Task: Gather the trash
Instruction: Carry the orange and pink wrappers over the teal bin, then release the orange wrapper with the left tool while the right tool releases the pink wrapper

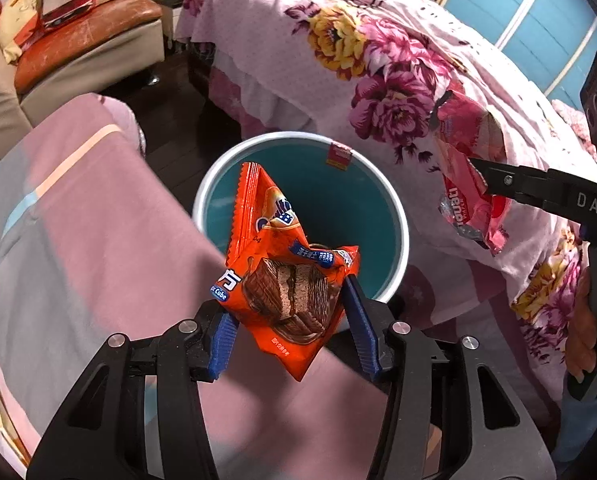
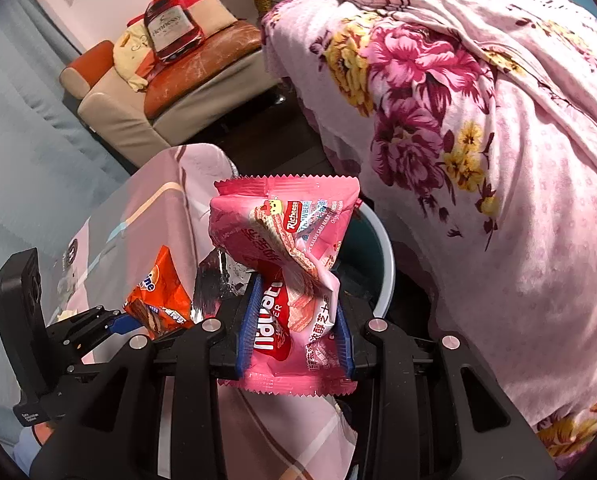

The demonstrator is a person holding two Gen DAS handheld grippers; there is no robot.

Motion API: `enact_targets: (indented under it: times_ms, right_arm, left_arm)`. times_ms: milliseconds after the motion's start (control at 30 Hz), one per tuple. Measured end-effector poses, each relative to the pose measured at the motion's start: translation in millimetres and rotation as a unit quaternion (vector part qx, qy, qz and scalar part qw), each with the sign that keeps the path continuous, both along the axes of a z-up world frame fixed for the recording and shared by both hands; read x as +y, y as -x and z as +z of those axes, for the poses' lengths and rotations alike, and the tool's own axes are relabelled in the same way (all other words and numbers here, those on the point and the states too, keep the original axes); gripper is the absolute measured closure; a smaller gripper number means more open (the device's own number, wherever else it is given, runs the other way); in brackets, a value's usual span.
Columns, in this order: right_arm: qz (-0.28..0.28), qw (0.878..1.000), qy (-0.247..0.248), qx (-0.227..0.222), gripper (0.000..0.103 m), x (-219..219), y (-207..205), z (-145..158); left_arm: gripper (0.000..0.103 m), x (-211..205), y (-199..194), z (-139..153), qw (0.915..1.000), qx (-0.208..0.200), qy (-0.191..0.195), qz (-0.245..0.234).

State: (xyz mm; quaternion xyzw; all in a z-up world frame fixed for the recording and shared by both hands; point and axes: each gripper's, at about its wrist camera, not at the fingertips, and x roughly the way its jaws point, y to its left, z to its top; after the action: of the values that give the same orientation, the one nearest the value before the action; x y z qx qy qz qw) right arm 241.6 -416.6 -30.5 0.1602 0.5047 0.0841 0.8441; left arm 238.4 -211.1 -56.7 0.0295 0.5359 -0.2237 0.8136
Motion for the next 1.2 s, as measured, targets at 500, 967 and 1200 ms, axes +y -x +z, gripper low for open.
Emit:
enact_targets:
  times_ms: [500,967,1200]
  right_arm:
    - [-0.01,1.0,0.011,0.008,0.071,-6,-14,-6]
    - [0.004,1.0,0.022,0.011,0.071,7,-15,-2]
    - [0.015,0.999,0.032,0.015,0.07,21,-15,-2]
  left_arm:
    - [0.022,-17,-12,-7,0.9999,-0.007,-0.006,-0.012]
    - [0.011,10,-9,-1,0.9998,-0.002,-0.002,0.022]
    - [0.011,32,1,5,0.9993,-0.003,0.006,0.038]
